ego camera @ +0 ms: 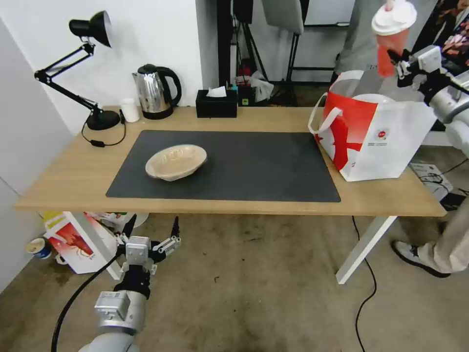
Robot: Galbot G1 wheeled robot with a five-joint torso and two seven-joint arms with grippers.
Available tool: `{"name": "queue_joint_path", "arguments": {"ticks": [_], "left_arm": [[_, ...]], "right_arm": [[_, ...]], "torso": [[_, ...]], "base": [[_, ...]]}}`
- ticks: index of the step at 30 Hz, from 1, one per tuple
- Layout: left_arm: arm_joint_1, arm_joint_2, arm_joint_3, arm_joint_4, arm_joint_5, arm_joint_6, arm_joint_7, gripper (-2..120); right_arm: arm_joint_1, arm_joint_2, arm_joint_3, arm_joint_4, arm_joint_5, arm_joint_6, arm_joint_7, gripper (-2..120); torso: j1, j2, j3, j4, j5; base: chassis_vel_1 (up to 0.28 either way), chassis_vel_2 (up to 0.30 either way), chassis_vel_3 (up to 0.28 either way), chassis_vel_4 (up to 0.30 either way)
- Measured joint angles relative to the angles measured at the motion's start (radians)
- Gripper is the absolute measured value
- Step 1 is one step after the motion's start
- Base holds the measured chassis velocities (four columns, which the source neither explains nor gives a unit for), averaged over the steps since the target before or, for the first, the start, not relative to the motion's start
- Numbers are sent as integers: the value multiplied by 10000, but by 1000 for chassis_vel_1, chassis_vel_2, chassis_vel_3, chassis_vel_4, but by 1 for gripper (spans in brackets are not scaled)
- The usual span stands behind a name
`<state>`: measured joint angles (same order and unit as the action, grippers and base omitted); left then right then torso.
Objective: Pick up the trash from the table and place it into the takeout bag.
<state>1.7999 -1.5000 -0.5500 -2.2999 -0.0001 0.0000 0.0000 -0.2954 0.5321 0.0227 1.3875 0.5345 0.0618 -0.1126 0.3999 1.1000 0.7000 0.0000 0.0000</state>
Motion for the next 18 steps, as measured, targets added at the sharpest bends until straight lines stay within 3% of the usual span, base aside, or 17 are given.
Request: {"name": "queue_joint_path", "arguments": {"ticks": [18], "left_arm": [[0,0,0,0,0,0,0,100]], "right_arm": [[75,585,-385,-473,-356,-349,541,4]], "torso": [[0,-1,0,0,-1]], "base": [[0,0,0,0]]}}
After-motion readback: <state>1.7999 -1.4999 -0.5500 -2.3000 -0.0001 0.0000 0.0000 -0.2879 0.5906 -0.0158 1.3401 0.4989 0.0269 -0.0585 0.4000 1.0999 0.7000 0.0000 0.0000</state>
